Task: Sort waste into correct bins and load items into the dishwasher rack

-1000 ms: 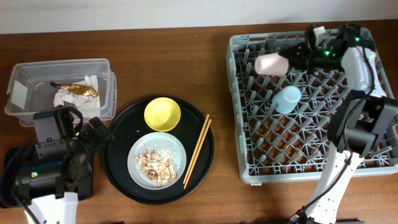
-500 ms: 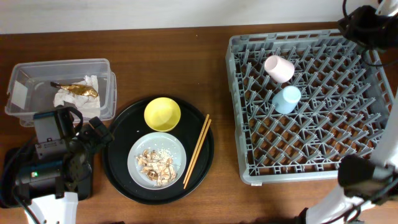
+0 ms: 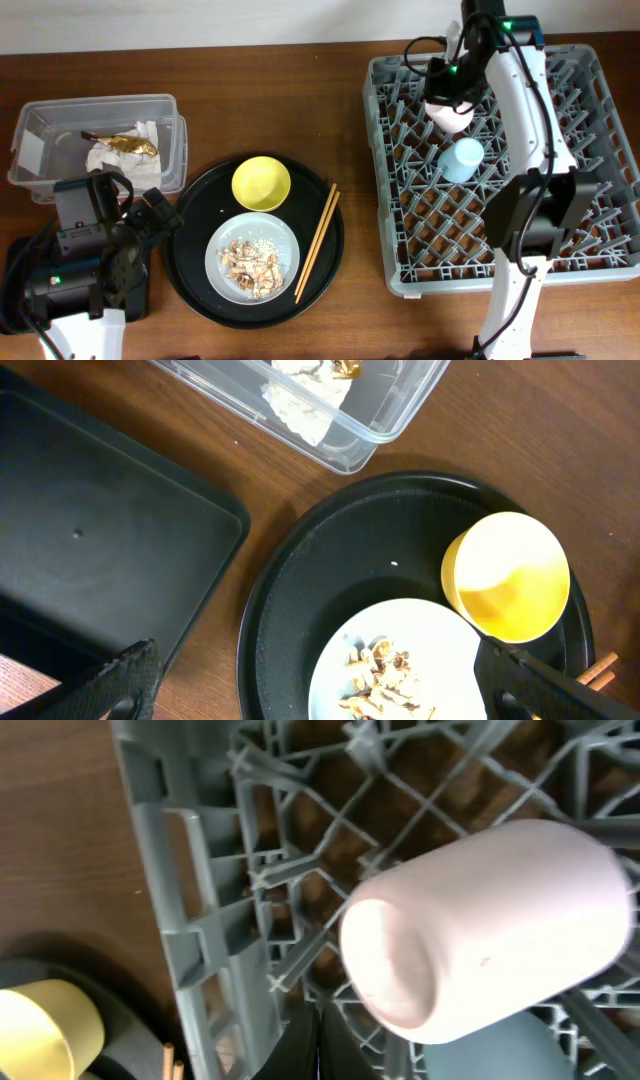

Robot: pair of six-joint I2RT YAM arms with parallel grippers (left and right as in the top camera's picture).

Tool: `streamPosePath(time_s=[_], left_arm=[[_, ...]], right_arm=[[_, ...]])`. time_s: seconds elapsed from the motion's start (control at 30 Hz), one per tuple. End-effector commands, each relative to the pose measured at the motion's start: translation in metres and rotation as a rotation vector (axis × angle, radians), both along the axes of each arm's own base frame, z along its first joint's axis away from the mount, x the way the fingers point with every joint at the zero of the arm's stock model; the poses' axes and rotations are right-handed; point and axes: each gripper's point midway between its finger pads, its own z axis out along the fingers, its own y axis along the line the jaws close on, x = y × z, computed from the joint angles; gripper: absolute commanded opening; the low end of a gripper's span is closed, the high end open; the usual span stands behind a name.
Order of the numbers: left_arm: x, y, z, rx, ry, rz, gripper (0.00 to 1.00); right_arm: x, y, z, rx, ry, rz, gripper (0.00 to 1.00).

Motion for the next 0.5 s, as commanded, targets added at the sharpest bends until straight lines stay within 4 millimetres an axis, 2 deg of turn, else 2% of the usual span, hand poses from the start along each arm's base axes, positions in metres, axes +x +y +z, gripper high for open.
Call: streamPosePath(time_s=[0.0,0.1,0.3,0.37,0.4,0.47], left_arm=[[0.001,0.0,0.007,-0.007,-0.023,0.009,0.99],[0.001,0.0,0.007,-0.007,-0.023,0.009,0.99],[0.001,0.0,0.007,-0.007,-0.023,0.009,0.99],[0.001,0.0,0.007,-0.007,-0.023,0.008,0.99],[0.001,0.0,0.007,-0.007,-0.023,0.009,0.99],[0.001,0.0,0.007,-0.007,-0.024,0.009,0.99]], right_arm=[[0.001,-0.02,0.003,-0.064,-0.01,-0.043,0.04],[-0.001,-0.035,0.0,-0.141,0.008,-0.092,0.04],[-0.002,-0.046,0.004,-0.186,0.012,-0.186,0.04],[0.0,-0.036,0.017,-0.131,-0.022,-0.164,0.04],[0.005,-0.012,0.032,-0.026,-0.083,-0.043,0.04],[0.007,-0.004,0.033,0.016,-0.091,-0.013,0.04]])
